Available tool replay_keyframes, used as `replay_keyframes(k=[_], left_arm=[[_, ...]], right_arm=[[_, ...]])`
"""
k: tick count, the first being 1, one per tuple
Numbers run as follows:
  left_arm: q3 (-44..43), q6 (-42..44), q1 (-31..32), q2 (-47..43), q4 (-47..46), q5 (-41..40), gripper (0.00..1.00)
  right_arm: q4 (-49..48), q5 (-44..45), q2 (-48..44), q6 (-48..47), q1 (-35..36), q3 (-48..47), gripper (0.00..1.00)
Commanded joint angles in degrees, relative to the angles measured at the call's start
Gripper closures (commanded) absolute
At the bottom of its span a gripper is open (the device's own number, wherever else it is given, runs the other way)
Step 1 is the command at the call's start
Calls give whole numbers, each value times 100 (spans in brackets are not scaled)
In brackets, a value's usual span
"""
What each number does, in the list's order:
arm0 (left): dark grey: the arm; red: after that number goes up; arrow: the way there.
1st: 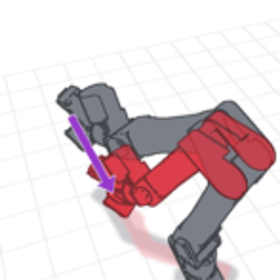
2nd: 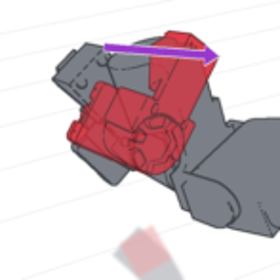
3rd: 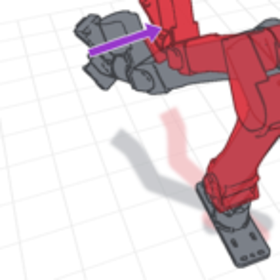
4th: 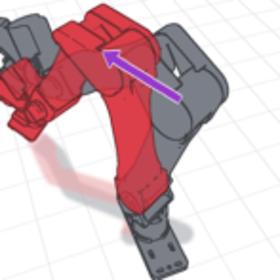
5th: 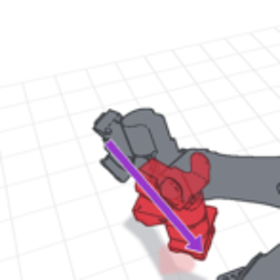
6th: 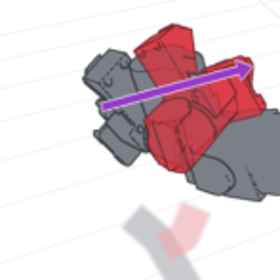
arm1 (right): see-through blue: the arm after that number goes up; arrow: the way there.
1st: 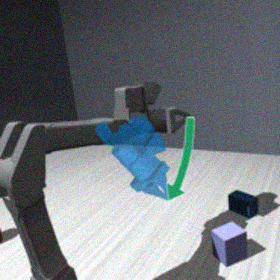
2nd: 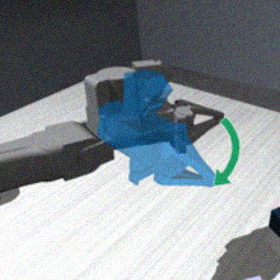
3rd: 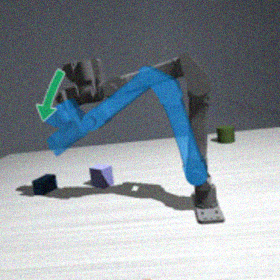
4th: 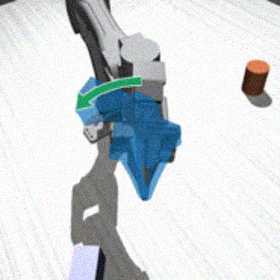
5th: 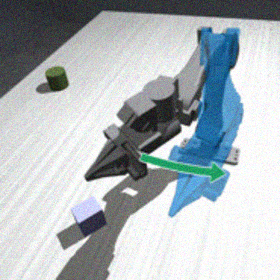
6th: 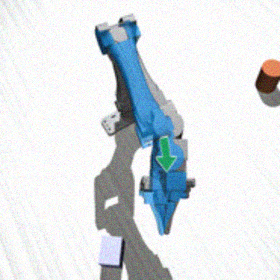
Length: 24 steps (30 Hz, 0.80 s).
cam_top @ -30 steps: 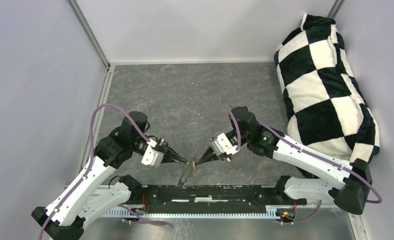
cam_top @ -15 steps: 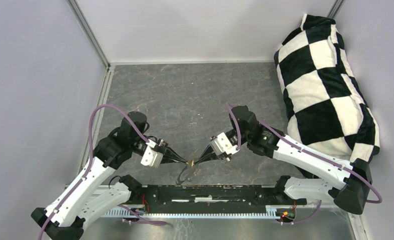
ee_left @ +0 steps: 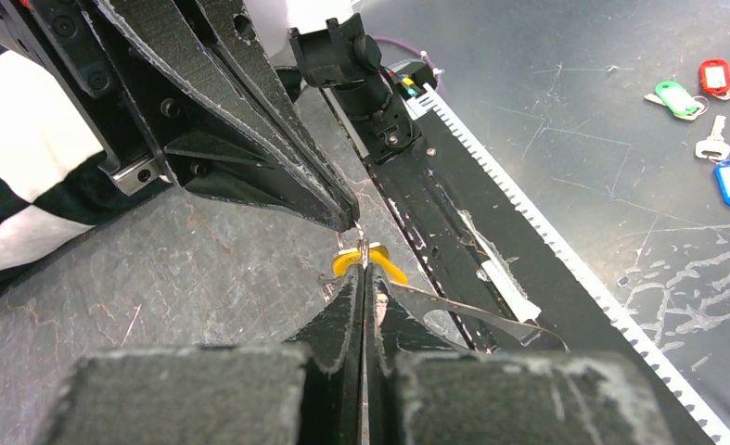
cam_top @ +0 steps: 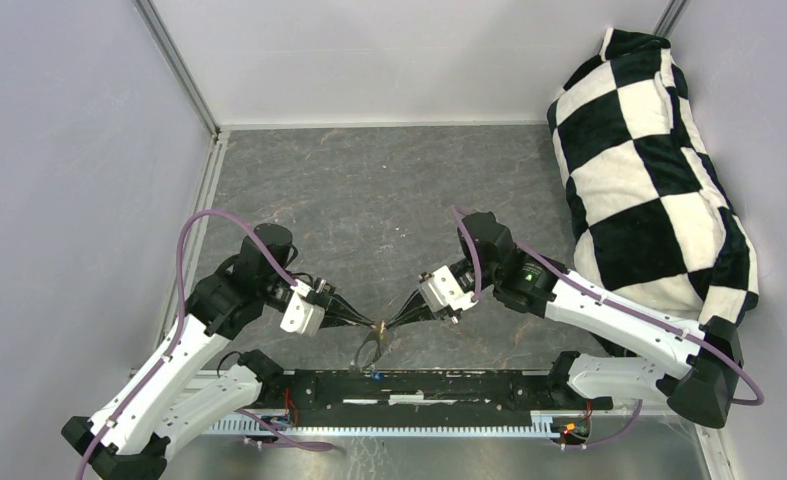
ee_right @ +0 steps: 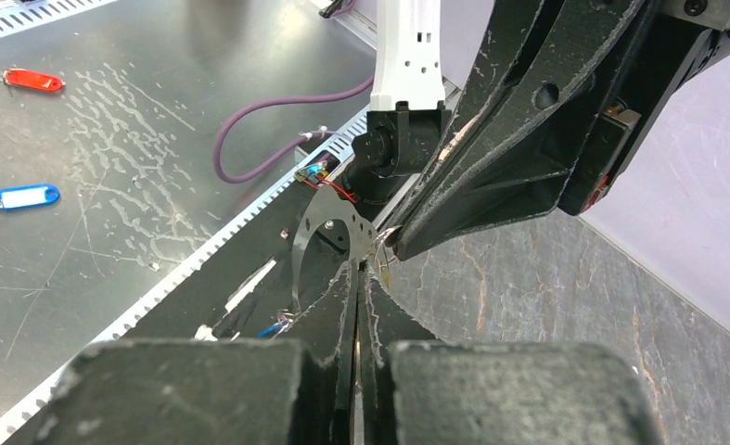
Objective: Put the keys on the keyring
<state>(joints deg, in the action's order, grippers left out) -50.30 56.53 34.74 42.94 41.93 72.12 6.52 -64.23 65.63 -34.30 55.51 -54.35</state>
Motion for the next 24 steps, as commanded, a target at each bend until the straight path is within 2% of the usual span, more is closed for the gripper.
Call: replay_keyframes(k=[1,24], left_arm=[[-155,199,-16,-68,-27,127,98],[-149,233,-18,-66,-25,92,98]], right_arm=[[-365,-10,-75,118,47,-234,100],[-613,94,36,329,168,-329,100]])
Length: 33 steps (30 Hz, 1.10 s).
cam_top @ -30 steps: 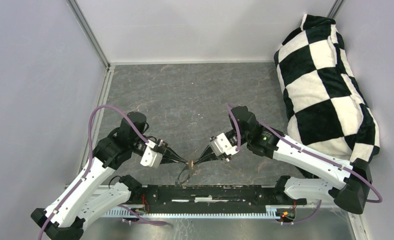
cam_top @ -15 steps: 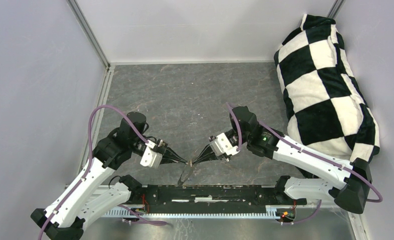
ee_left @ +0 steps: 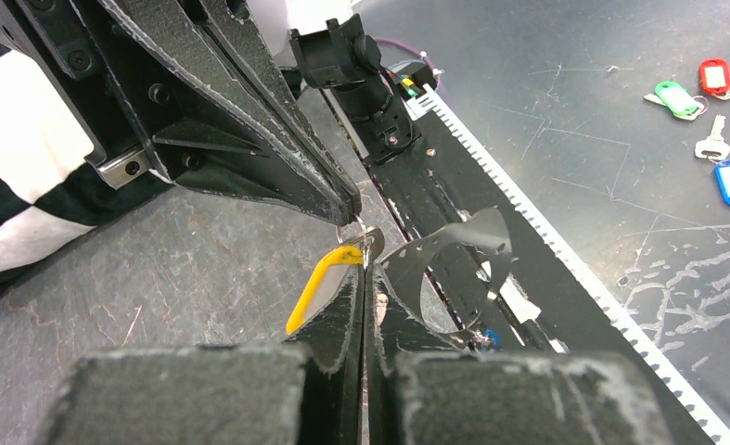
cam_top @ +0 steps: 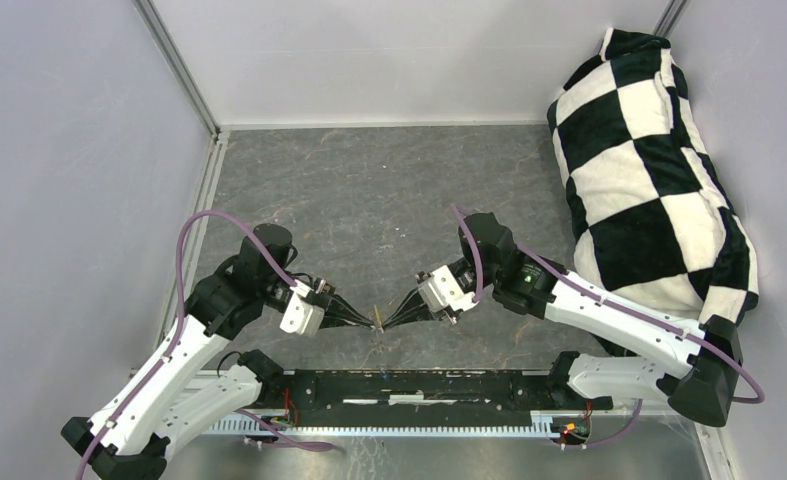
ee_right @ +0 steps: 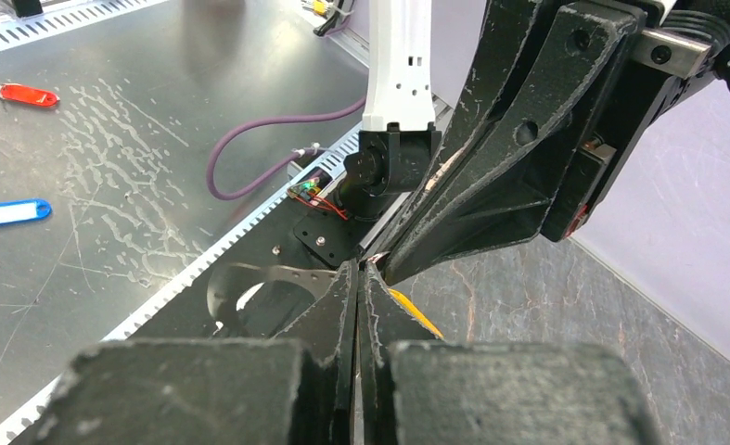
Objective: Put the keys on the keyring
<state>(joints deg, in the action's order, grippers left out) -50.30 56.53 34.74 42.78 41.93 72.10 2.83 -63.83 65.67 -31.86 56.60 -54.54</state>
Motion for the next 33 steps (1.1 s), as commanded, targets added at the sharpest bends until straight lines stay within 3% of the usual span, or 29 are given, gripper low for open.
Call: replay_keyframes(k=[1,16,20,25,30,33], left_arm=[[-147,231,-19,-53,-26,94,98],[-126,26,-9,-66,-190,147,98],[-9,-406,-20,-196,-787,59,98],[408,-1720,-18,-633,-2337,-246,98],[347,-1889,-20,-710,-2492,-320,98],[441,-2431,-20,-840,-3180,-690,98]], right_arm=[[-243,68,48,92,71,-316,100],[-402,475,277,268,157,-473,99],[-392,585,314,335,188,-526,100],[-389,720,409,458,222,-638,100],[-376,820,600,591,220,-929,100],[-298,837,807,648,218,-1216,100]])
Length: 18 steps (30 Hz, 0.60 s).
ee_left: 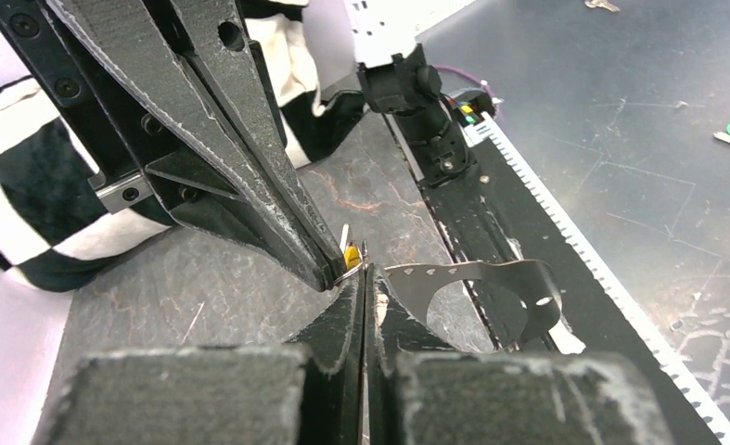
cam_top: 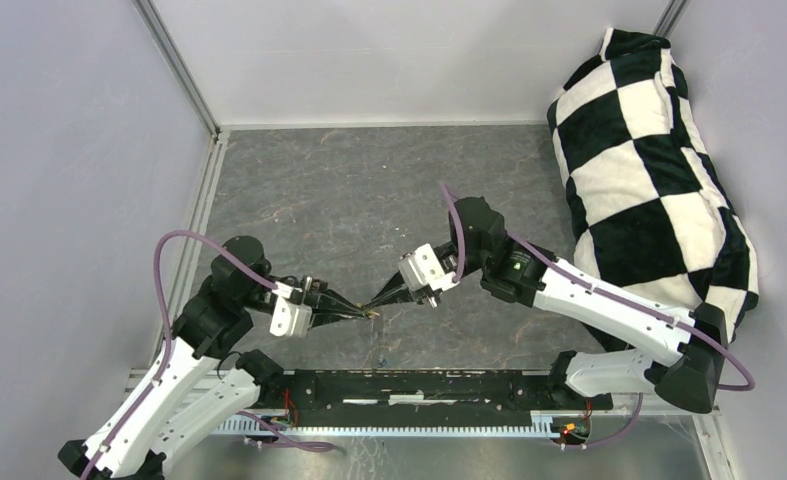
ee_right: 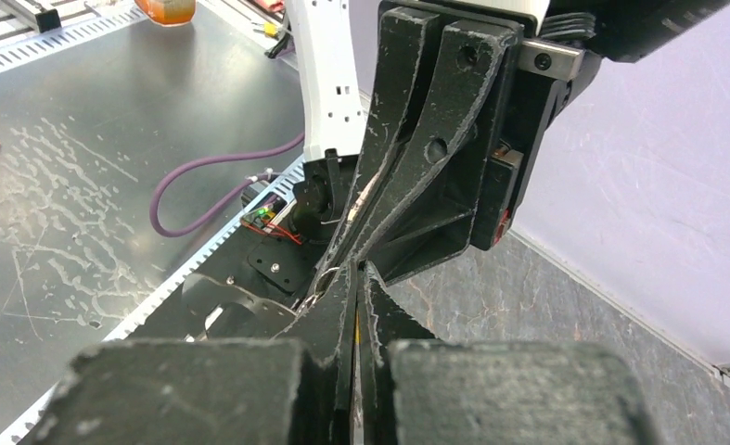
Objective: Put the keys on the keyring
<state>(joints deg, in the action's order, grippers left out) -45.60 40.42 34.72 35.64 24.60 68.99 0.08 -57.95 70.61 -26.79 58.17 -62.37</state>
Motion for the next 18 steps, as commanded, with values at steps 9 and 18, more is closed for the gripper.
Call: replay_keyframes(k=[9,18], left_arm=[[-37,-1647,-18,-91,-2890,-1544,98],[269,-1878,-18,-280,-3527,-1967,98]], right_arm=[[406,531,892,217,-28,-1384,78],[902,205,1648,1095,-250,-2476,69]])
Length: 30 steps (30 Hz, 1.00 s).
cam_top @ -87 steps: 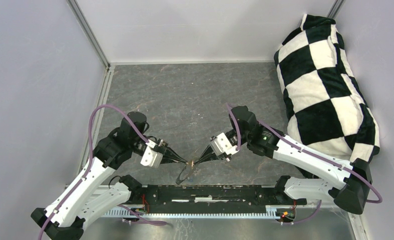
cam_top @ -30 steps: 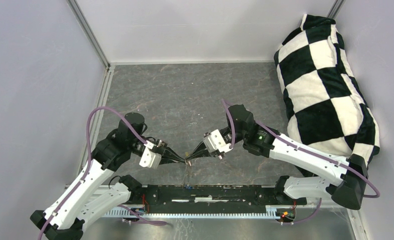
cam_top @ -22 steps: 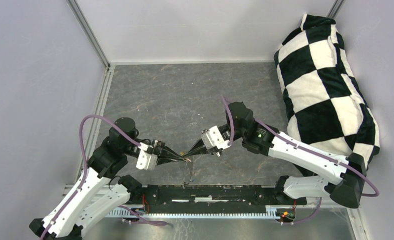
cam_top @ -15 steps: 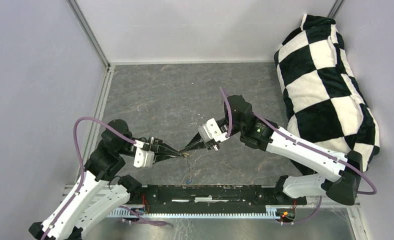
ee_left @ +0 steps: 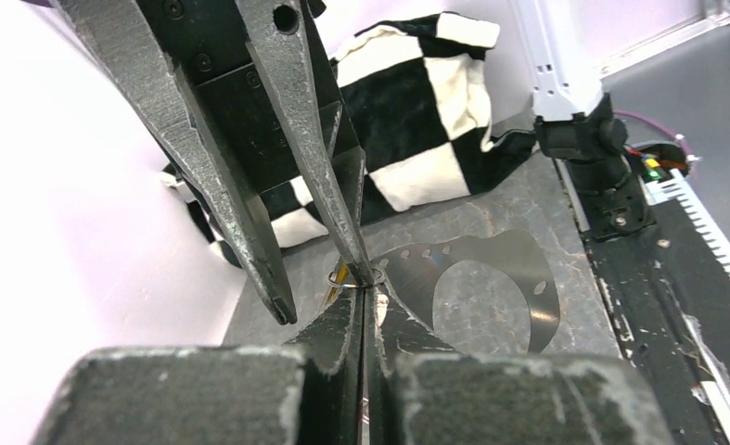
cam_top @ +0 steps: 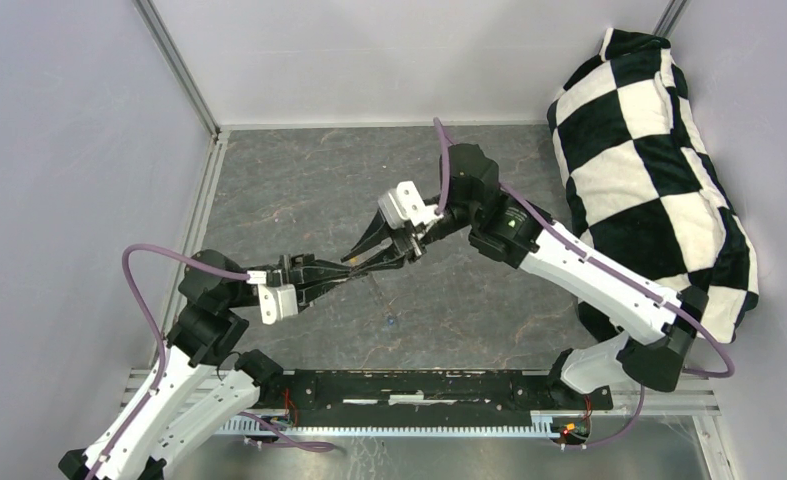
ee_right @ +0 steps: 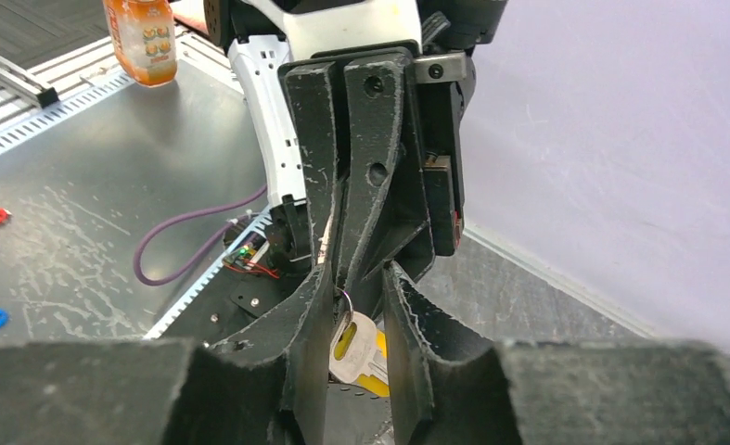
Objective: Put the keys on the keyring
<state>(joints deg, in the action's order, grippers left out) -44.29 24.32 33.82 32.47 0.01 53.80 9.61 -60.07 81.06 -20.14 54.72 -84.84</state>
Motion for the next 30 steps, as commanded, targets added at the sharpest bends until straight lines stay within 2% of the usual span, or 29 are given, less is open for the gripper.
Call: replay_keyframes(k=[1,14,19,30], left_arm=[[166,-263,73,-12,-1075,-471,98],[497,-299,73,-286,-1223,-599,98],[582,-386,73,-363,-1169,-527,98],[771,-776,73,-403,-1065,-535,98]], right_arm=[[-43,360,658,591,61,-309,68],[-323,23,908,1830,-114,-589,67],[-703,241,838,2370,-215,-378,67],[-1127,321,797,2754,-292,-425,59]])
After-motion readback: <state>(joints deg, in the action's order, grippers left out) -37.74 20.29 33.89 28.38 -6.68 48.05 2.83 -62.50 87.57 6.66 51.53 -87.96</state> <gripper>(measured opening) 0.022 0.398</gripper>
